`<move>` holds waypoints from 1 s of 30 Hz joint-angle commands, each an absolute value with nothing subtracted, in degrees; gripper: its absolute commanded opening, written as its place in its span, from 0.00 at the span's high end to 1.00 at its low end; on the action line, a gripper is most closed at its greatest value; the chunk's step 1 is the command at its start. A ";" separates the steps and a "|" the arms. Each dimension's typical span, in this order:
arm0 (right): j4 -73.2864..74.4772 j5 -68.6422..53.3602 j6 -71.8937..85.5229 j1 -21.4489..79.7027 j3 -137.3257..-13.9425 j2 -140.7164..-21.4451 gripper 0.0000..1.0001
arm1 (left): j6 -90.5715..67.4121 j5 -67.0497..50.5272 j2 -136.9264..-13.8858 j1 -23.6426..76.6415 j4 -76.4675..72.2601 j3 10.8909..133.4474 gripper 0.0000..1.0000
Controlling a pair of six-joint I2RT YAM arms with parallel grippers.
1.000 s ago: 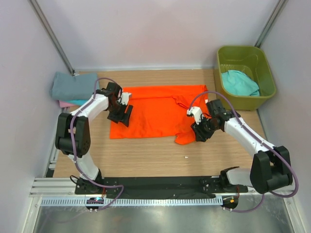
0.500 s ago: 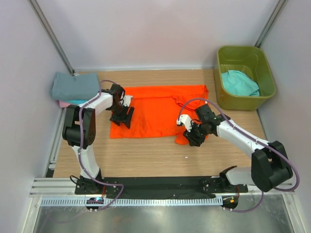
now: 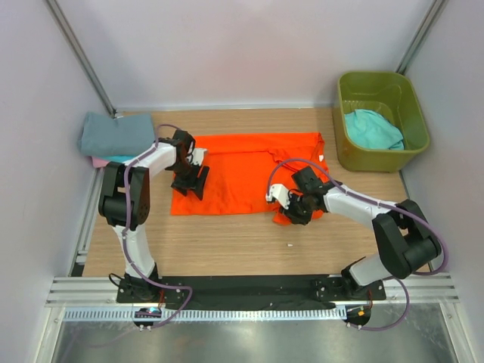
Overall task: Fold and stack the t-shirts
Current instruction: Fold the tshirt
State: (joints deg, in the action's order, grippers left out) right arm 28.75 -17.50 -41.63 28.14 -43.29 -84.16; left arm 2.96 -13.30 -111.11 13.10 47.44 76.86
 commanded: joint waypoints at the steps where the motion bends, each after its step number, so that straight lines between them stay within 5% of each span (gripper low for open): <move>1: 24.79 -12.66 -43.07 28.65 -43.59 -82.89 0.87 | 2.64 -14.15 -112.85 13.36 46.32 77.61 0.34; 3: 26.10 -11.34 -43.33 28.65 -45.96 -80.78 0.96 | 2.72 -14.24 -112.85 13.36 46.14 77.52 0.34; 13: 26.74 -8.09 -46.06 28.48 -54.58 -79.62 0.96 | 2.29 -15.12 -113.29 13.36 46.49 78.75 0.34; 17: 18.99 -3.96 -43.33 28.48 -53.00 -82.79 0.87 | 2.28 -15.12 -113.03 13.45 46.49 78.57 0.34; 20: 16.53 -0.27 -41.31 28.48 -54.14 -82.88 0.67 | 2.20 -15.20 -112.59 13.36 46.67 78.75 0.34; 26: 9.85 9.23 -42.27 28.39 -52.66 -71.74 0.63 | 2.11 -15.12 -110.92 13.53 46.49 77.61 0.34; 30: 14.30 2.41 -43.41 28.30 -48.35 -63.47 0.64 | 2.11 -15.03 -110.48 13.80 46.41 77.43 0.33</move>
